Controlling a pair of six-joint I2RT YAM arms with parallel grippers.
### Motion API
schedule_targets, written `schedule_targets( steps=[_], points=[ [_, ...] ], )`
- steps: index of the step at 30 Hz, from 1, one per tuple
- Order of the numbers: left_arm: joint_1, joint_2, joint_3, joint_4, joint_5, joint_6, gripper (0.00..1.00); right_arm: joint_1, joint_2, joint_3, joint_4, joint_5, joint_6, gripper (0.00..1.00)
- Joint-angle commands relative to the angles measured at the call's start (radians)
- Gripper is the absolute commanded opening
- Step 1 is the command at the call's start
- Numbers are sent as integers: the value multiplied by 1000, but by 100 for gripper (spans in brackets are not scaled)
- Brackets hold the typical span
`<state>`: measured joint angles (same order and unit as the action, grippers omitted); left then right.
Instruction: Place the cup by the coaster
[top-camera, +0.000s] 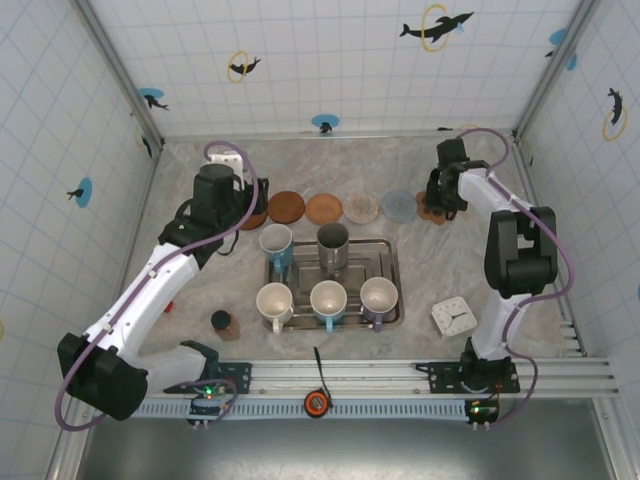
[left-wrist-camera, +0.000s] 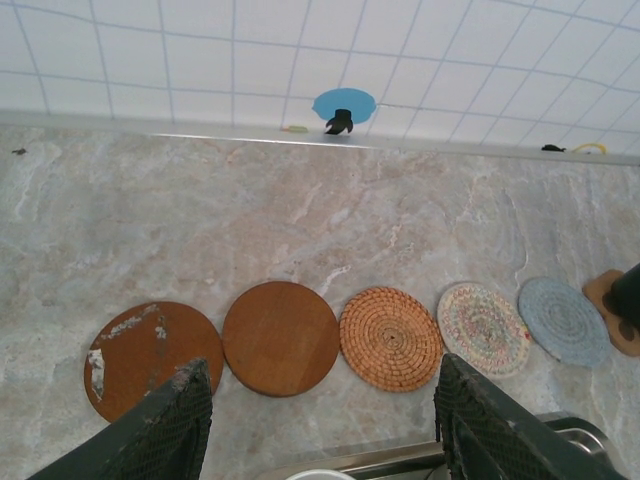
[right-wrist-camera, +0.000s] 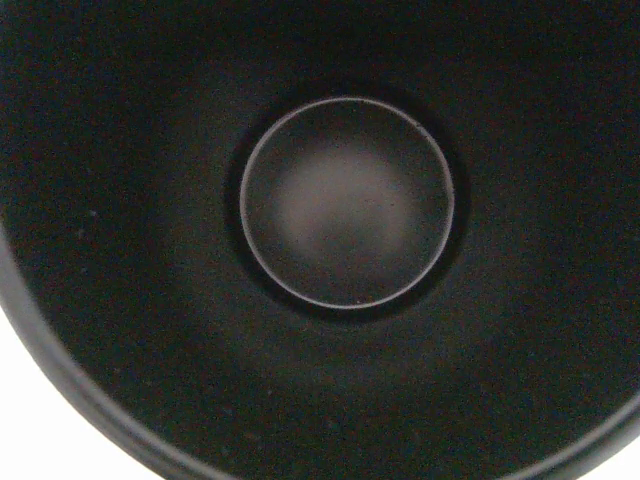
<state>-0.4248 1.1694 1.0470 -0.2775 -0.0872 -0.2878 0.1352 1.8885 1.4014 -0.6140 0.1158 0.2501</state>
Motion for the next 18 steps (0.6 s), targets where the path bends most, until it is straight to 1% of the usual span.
schedule_targets(
  steps=[1,18],
  points=[
    [-4,10,24,12,7,1,60,-5,7,65,49,18,-9,0],
    [-3,15,30,13,9,4,60,-5,4,35,59,19,-2,0]
  ],
)
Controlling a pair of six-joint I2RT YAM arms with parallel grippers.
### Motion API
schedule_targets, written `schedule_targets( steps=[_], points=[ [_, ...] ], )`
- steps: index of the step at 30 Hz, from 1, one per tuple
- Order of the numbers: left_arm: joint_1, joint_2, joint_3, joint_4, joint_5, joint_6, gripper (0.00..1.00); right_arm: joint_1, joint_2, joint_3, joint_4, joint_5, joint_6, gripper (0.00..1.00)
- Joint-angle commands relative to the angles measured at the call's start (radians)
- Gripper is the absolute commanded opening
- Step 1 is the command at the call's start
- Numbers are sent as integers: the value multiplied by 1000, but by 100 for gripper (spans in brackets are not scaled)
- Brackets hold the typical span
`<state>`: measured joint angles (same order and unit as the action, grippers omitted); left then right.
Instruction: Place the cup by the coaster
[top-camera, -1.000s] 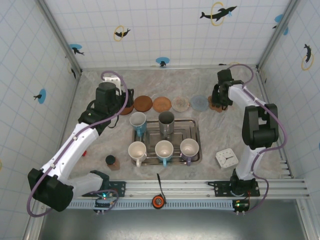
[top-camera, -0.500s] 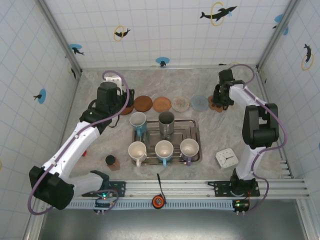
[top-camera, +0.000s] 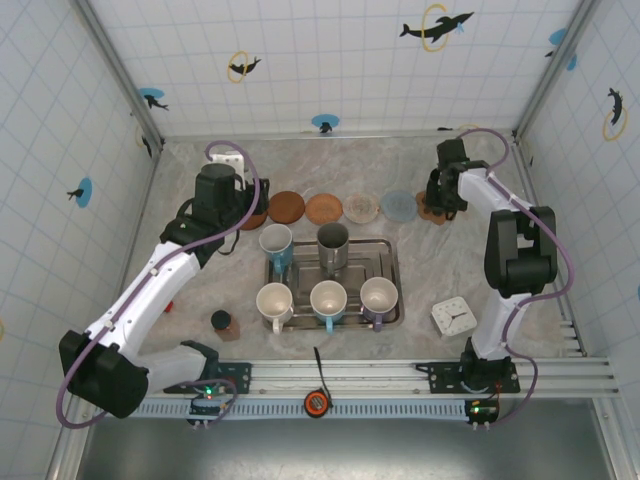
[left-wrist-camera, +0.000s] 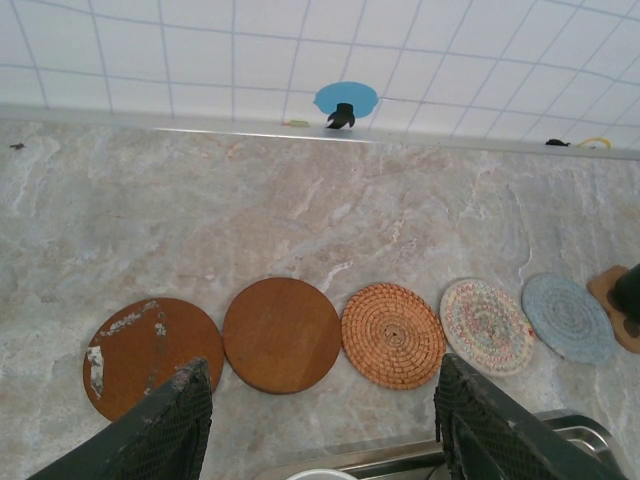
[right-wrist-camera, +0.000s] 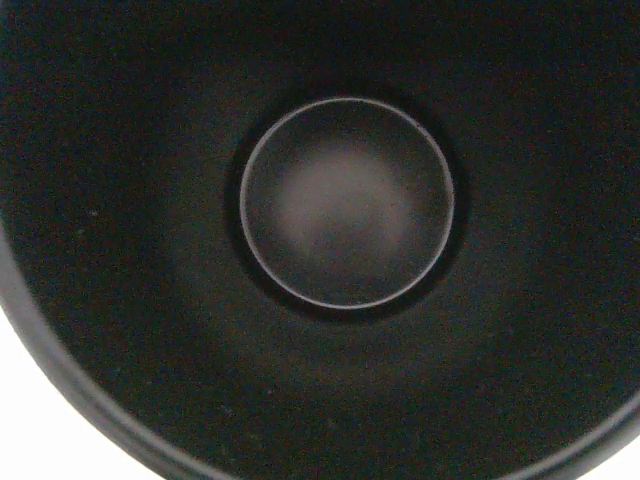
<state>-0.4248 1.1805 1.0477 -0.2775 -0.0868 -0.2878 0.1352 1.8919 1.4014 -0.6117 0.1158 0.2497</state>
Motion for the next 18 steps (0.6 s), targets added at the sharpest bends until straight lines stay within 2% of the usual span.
schedule_targets(
  steps=[1,18],
  points=[
    [-3,4,26,14,9,4,60,-5,-1,32,57,20,0,0],
    [-6,-16,20,9,7,4,60,-5,-20,-16,69,15,16,0]
  ],
)
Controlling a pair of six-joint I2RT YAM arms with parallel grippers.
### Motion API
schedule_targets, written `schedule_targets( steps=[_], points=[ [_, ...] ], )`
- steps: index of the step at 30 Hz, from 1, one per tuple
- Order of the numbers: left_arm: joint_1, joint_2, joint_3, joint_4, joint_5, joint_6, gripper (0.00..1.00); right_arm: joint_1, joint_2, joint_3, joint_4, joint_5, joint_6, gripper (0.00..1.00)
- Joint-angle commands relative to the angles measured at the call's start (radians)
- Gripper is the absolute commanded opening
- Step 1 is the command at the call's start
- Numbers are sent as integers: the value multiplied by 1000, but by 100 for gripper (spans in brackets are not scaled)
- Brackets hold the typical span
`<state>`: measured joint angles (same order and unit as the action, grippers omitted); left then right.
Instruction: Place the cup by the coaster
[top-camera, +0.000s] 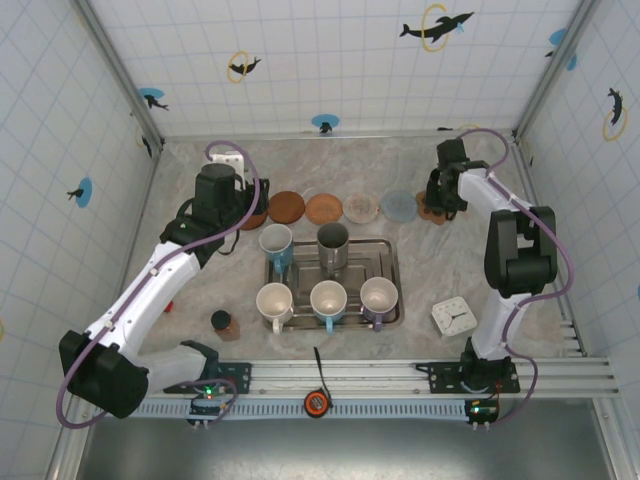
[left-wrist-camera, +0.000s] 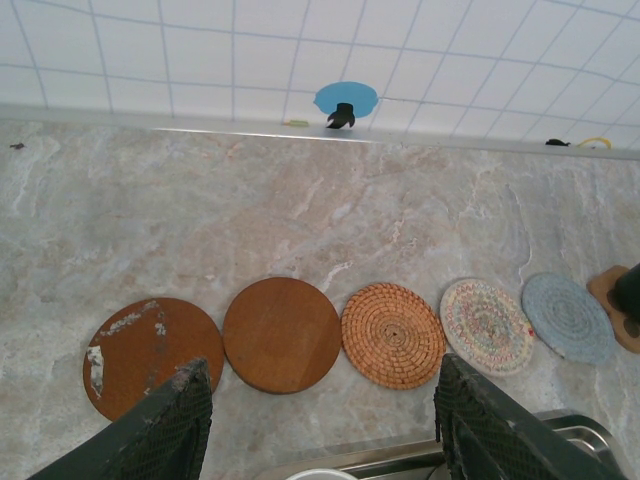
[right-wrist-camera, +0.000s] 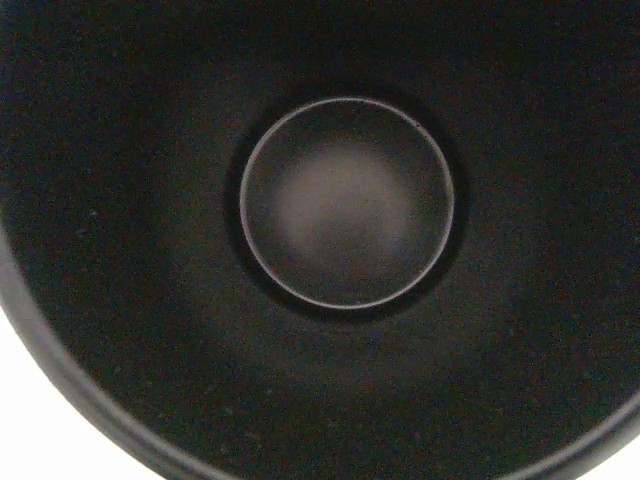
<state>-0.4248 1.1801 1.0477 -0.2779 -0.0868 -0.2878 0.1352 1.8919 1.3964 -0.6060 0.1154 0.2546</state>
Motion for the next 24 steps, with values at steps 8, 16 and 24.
schedule_targets(
  steps=[8,16,24],
  points=[
    [-3,-30,14,4,10,1,60,-3,-27,-32,64,14,15,0],
    [-3,-42,9,2,7,-1,60,-3,-25,-39,65,10,16,9],
    [-3,-50,8,0,9,-2,60,-3,-31,-43,66,2,19,17]
  ],
)
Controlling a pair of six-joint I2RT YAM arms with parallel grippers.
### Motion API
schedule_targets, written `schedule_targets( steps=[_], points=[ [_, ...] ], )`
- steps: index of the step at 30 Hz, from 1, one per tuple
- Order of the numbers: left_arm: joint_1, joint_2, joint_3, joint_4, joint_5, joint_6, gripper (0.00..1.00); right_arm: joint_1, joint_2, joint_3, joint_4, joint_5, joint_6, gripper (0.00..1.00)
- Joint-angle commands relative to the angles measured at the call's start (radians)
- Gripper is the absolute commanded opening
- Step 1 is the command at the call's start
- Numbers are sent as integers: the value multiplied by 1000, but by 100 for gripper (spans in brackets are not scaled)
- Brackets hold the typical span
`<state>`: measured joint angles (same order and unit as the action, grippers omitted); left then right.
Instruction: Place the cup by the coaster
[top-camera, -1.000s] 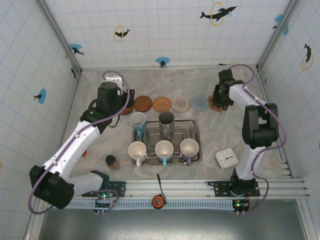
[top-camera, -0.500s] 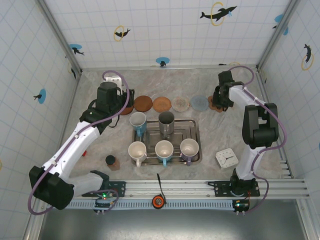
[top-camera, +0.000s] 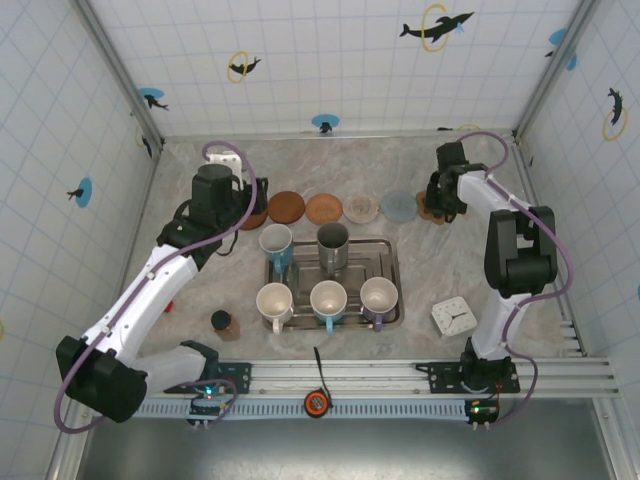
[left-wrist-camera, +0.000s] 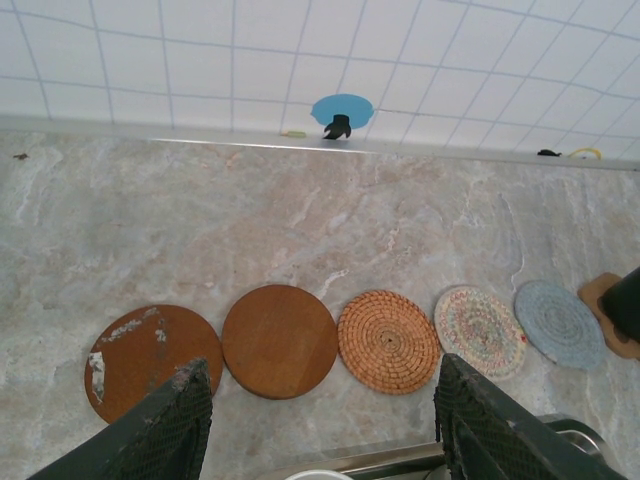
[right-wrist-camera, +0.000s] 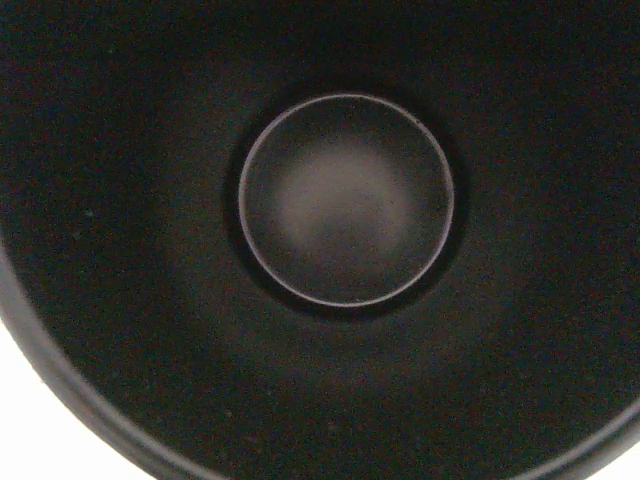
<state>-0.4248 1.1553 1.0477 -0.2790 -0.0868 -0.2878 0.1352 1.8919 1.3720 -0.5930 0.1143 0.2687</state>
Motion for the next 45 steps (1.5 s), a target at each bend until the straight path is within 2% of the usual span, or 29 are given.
schedule_targets(
  steps=[1,10,18,26,31,37,42,45],
  points=[
    [-4,-25,8,1,7,-2,60,-3,-33,-20,53,2,6,18],
    [-3,-38,8,-3,7,-1,60,-2,-55,-29,47,7,10,37],
    [-3,-62,11,-14,5,3,60,-1,-110,-47,38,9,16,47],
    [-5,-96,7,-42,15,-9,60,0,-260,-102,48,24,55,54],
    [-3,-112,-20,-42,24,-26,60,18,-408,-200,139,2,145,55],
    [-3,-85,-46,-73,17,-62,60,109,-623,-337,279,18,316,55],
    [-3,-45,-28,-144,1,-96,60,233,-822,-488,471,107,450,55],
    [-3,-46,-71,-134,9,-113,60,313,-914,-554,496,187,468,55]
  ],
)
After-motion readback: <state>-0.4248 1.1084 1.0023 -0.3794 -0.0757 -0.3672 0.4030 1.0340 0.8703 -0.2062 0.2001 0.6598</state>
